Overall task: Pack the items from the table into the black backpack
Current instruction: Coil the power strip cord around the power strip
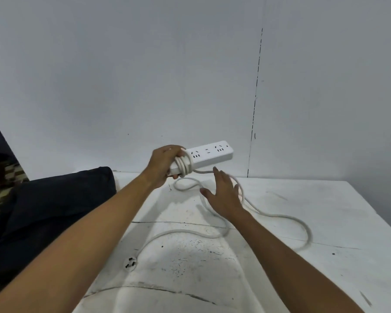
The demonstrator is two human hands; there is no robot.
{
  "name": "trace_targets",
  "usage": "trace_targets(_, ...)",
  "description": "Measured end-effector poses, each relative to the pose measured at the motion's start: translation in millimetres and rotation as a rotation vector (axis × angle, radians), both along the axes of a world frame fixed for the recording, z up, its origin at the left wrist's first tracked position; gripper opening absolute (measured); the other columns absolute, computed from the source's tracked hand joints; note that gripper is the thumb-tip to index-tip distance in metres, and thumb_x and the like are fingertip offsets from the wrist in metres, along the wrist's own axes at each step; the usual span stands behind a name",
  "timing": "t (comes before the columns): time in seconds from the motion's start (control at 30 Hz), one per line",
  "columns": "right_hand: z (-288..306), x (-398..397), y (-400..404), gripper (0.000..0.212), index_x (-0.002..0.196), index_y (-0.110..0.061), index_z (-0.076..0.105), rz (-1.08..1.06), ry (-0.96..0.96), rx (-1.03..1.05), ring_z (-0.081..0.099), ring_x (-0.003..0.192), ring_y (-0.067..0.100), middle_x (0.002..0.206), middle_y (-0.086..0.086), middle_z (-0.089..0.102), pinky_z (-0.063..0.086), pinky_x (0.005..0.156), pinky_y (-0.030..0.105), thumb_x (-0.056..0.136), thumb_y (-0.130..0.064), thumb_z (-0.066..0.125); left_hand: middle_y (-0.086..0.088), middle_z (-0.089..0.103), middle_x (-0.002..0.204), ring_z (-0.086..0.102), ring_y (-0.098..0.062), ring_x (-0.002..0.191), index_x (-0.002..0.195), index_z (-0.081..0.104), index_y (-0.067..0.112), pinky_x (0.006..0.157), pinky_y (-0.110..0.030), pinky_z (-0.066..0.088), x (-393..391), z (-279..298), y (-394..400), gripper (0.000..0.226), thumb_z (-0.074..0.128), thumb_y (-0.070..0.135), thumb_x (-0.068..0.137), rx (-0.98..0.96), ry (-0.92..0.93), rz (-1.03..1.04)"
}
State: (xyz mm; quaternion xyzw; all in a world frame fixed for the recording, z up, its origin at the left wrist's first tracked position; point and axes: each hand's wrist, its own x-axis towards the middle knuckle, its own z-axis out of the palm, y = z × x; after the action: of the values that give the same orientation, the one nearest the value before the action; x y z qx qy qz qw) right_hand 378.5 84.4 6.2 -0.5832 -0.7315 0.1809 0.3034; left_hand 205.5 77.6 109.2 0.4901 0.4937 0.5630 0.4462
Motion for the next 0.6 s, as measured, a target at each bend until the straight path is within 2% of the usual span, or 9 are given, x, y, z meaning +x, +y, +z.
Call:
trace_targets(0.1, -5, -3, -6, 0.048, 0.136, -0.023, 0.048, -0.084, -0.103, 0.236, 0.044, 0.120, 0.034, 0.126, 0.010, 0.054, 0.037, 0.099, 0.047, 0.090, -0.037, 0.055, -0.011, 0.053, 0.063, 0.045, -0.022, 0.039, 0.080, 0.067, 0.004, 0.036, -0.019, 0.031, -1, -1, -5, 0.013, 0.054, 0.006, 0.082, -0.036, -0.014, -0.032)
trace_targets(0.17, -10, 1, -7, 0.043, 0.120, -0.017, 0.060, -0.176, -0.092, 0.427, 0.048, 0.111, 0.036, 0.117, 0.014, 0.053, 0.043, 0.091, 0.050, 0.080, -0.035, 0.063, -0.012, 0.052, 0.064, 0.044, -0.023, 0.040, 0.081, 0.066, 0.005, 0.037, -0.019, 0.030, -7, -4, -6, 0.013, 0.054, 0.008, 0.083, -0.066, -0.028, -0.045)
trace_targets(0.2, -14, 5, -3, 0.050, 0.122, -0.015, 0.058, -0.200, -0.074, 0.453, 0.046, 0.117, 0.037, 0.123, 0.015, 0.051, 0.041, 0.095, 0.052, 0.077, -0.037, 0.065, -0.012, 0.052, 0.065, 0.044, -0.023, 0.041, 0.081, 0.066, 0.006, 0.037, -0.019, 0.030, -10, -5, -5, 0.013, 0.053, 0.009, 0.083, -0.084, -0.041, -0.054)
trace_targets(0.27, -11, 12, 2, 0.066, 0.140, -0.016, 0.040, -0.133, -0.053, 0.237, 0.035, 0.132, 0.033, 0.138, 0.011, 0.043, 0.023, 0.108, 0.054, 0.083, -0.040, 0.063, -0.011, 0.052, 0.067, 0.044, -0.022, 0.043, 0.083, 0.066, 0.008, 0.037, -0.018, 0.030, -17, -6, -4, 0.013, 0.054, 0.013, 0.082, -0.116, -0.082, -0.086)
trace_targets(0.3, -11, 15, 3, 0.066, 0.143, -0.019, 0.034, -0.063, -0.013, 0.091, 0.039, 0.131, 0.027, 0.133, 0.005, 0.048, 0.021, 0.109, 0.052, 0.086, -0.039, 0.062, -0.010, 0.052, 0.068, 0.043, -0.021, 0.044, 0.085, 0.066, 0.009, 0.037, -0.018, 0.029, -19, -6, -3, 0.014, 0.055, 0.016, 0.079, -0.122, -0.102, -0.108)
trace_targets(0.33, -11, 19, 4, 0.057, 0.139, -0.021, 0.040, 0.012, 0.047, -0.016, 0.050, 0.118, 0.023, 0.119, 0.000, 0.057, 0.028, 0.107, 0.047, 0.088, -0.035, 0.061, -0.011, 0.053, 0.069, 0.043, -0.021, 0.044, 0.086, 0.065, 0.009, 0.037, -0.018, 0.029, -21, -6, -2, 0.018, 0.057, 0.020, 0.074, -0.118, -0.114, -0.128)
trace_targets(0.4, -9, 24, -5, 0.020, 0.109, -0.016, 0.061, 0.109, 0.134, -0.069, 0.059, 0.079, 0.019, 0.079, -0.004, 0.061, 0.048, 0.083, 0.039, 0.092, -0.025, 0.057, -0.012, 0.054, 0.071, 0.044, -0.021, 0.044, 0.089, 0.065, 0.007, 0.036, -0.018, 0.029, -26, -4, 0, 0.027, 0.058, 0.022, 0.067, -0.088, -0.104, -0.128)
trace_targets(0.47, -9, 25, -19, 0.018, 0.085, -0.008, 0.062, 0.158, 0.186, -0.065, 0.053, 0.056, 0.017, 0.062, -0.002, 0.055, 0.052, 0.063, 0.042, 0.095, -0.018, 0.052, -0.014, 0.054, 0.071, 0.045, -0.022, 0.042, 0.087, 0.066, 0.005, 0.036, -0.018, 0.030, -33, 0, 3, 0.024, 0.059, 0.018, 0.069, -0.037, -0.050, -0.078)
trace_targets(0.6, 12, 25, -55, 0.018, 0.095, -0.008, 0.063, 0.213, 0.097, -0.016, 0.044, 0.052, 0.003, 0.060, -0.011, 0.047, 0.037, 0.052, 0.022, 0.097, -0.021, 0.051, -0.015, 0.060, 0.072, 0.049, -0.025, 0.044, 0.086, 0.069, 0.000, 0.037, -0.023, 0.037, -56, -1, 12, 0.012, 0.057, 0.003, 0.084, 0.093, 0.284, 0.040)
